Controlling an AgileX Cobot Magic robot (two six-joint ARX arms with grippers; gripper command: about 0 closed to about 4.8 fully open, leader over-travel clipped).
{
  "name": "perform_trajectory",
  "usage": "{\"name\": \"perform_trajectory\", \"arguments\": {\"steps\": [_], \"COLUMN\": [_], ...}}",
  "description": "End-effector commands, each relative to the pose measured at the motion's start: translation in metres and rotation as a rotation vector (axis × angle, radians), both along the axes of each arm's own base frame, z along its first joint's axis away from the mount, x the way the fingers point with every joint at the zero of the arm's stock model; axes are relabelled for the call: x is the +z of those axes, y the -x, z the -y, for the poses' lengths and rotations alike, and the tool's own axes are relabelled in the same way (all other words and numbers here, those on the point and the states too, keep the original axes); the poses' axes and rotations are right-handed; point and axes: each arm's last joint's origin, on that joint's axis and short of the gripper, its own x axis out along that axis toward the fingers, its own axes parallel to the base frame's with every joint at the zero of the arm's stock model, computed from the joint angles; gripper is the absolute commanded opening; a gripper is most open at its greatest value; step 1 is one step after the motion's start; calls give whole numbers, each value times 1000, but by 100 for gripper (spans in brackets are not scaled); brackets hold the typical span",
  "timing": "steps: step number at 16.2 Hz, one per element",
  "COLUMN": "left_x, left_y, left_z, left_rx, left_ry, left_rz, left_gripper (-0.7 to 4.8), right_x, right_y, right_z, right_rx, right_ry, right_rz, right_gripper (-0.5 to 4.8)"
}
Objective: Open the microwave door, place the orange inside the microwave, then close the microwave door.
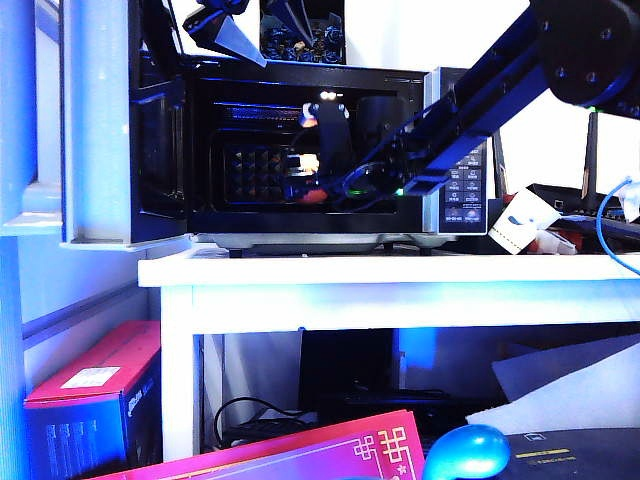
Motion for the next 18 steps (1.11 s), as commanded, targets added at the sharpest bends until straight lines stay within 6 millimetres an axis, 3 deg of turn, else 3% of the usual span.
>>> {"name": "perform_trajectory", "arguments": {"steps": [1,7,8,9,13,18], "left_x": [5,5,5,5,5,6], "left_y": [3,3,3,3,3,3], "left_z": [-1,-1,-1,-1,-1,-1], "left_rx": [-8,-14,-14,-14,-14,-14], "left_ry": [11,15,15,15,14,15], "left_rz": [14,12,12,12,14,16], "left_gripper": [479,479,479,479,479,479], "right_x": [4,-3,-3,-3,6,31], "right_y": [1,-1,-1,-1,1,7], "right_z": [-1,-1,-1,-1,-1,1], "right_rx": [-32,-58,-58,-58,-53,-30], "right_ry": [-31,-19,-18,-21,-23,2], "right_rz": [46,9,6,14,19,-29], "right_gripper": [310,314,380,479,479,479]}}
